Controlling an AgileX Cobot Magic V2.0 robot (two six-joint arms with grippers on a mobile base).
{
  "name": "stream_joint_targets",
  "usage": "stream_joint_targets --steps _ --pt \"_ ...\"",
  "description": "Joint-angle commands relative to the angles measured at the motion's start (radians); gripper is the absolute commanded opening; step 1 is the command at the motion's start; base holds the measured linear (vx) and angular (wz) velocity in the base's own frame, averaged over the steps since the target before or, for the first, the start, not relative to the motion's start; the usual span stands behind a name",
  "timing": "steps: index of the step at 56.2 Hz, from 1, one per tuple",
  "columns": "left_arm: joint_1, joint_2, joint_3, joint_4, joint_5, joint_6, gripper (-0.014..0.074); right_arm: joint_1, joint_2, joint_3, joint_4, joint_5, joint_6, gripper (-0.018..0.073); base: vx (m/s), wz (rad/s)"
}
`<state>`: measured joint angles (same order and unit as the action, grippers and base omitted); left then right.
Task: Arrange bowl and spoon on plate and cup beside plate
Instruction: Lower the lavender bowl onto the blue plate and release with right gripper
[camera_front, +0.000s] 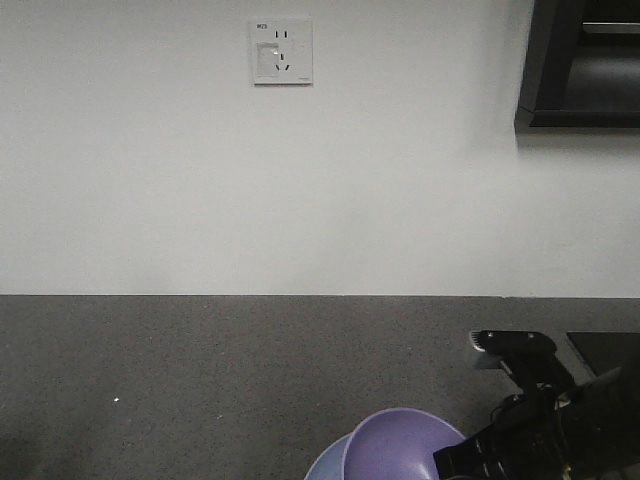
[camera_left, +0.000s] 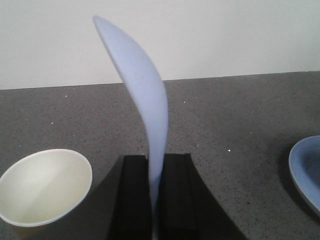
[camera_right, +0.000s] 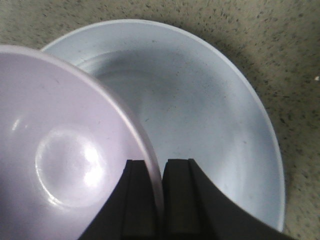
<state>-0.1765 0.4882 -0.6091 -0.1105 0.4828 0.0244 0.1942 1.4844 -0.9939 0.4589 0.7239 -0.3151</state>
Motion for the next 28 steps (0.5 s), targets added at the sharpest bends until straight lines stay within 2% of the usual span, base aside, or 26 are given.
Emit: stream_joint_targets --steps 1,13,18,28 --pt "-0.009 0.005 -0.026 -0.012 -0.066 -0.003 -0.0006 0.0 0.012 -0.053 0.029 -0.029 -0.002 -0.0006 0.0 0.0" --pt "-0.009 0.005 -0.026 -0.012 -0.057 -0.003 -0.0006 0.0 0.045 -0.056 0.034 -0.027 -0.008 0.0038 0.0 0.0" --pt "-0.009 0.005 -0.026 -0.012 -0.057 -0.003 -0.0006 0.0 0.045 -0.056 0.035 -0.021 -0.02 0.0096 0.0 0.0" --pt "-0.009 0.005 -0.026 -0.012 -0.057 -0.003 -0.0003 0.0 0.045 -0.056 0.036 -0.023 -0.039 0.0284 0.0 0.0"
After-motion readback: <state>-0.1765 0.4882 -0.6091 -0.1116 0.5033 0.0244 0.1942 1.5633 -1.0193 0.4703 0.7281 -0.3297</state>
